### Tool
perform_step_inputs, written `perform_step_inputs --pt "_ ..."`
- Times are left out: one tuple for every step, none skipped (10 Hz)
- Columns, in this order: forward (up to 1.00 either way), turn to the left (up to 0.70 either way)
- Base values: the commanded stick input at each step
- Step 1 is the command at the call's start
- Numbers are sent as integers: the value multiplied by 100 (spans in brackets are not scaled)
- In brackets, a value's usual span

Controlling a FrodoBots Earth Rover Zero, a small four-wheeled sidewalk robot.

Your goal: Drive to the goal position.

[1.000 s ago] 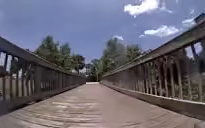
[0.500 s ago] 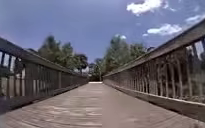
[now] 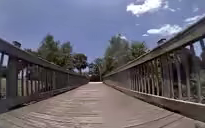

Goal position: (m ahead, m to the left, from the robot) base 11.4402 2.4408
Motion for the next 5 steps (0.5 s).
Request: perform_step_inputs --pt "85 22" --pt "85 31" --pt "85 25" --pt "85 19" --pt "85 13"
